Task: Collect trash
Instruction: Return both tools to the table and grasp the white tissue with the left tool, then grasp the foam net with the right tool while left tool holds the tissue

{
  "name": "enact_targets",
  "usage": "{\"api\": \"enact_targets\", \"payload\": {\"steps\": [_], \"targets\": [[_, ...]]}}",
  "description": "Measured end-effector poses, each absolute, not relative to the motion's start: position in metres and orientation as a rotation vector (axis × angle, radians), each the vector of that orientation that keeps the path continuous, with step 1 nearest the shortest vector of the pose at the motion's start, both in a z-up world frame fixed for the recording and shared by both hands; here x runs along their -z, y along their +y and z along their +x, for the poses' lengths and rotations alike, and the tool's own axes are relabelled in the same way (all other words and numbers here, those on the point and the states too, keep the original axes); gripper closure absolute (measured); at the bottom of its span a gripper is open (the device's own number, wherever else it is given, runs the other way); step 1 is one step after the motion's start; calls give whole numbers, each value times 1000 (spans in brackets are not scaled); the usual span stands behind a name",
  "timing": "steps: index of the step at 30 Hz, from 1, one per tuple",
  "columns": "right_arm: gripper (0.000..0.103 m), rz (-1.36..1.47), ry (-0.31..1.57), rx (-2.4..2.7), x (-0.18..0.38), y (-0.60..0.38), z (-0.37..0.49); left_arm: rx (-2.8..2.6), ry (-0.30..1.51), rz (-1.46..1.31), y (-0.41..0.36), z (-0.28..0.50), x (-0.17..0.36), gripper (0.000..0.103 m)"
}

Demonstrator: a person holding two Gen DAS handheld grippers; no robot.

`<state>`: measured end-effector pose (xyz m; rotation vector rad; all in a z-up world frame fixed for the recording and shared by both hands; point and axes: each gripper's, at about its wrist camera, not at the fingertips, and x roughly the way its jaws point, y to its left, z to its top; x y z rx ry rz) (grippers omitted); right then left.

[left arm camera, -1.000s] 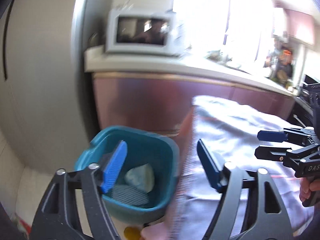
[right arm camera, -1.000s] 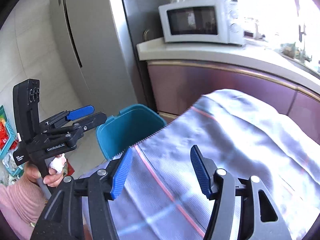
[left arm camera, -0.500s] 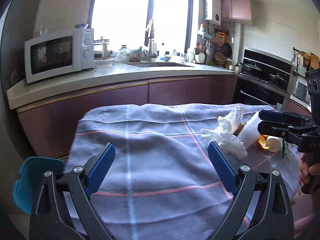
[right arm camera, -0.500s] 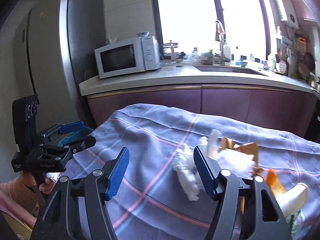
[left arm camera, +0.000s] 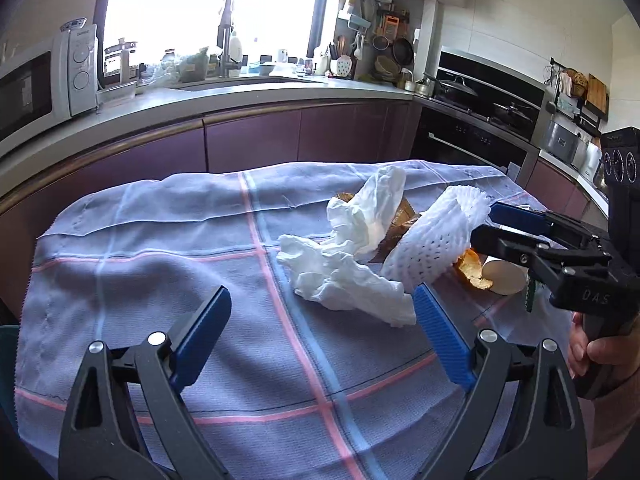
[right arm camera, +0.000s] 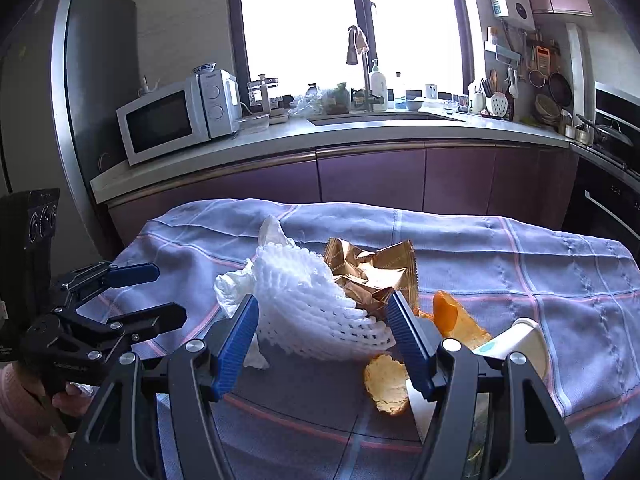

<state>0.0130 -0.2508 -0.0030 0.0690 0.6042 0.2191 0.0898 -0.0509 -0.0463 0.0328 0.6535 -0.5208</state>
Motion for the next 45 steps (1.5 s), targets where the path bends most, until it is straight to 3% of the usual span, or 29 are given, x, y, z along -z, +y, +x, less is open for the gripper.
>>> {"api": "enact_targets", "payload": {"steps": [7,16,18,21,28,45], "targets": [[39,48,617,-245,11,-243,20,526,739,25,-74,113,59,27],[58,51,634,-269,14,-244,19,581,849,-23,-82,139,80,73],[66,50,640,-284,14,-243,18,596,862,-26,-83,141,83,92],[77,38,639,-301,12,-241,15,602,859,-23,-83,140,84,97],[85,16,617,-342,2,-234,4,612,830,-45,-67,129,74,99],[86,44,580,-448,-19,-205,-3,576,740,-107,15,76,40,99]]}}
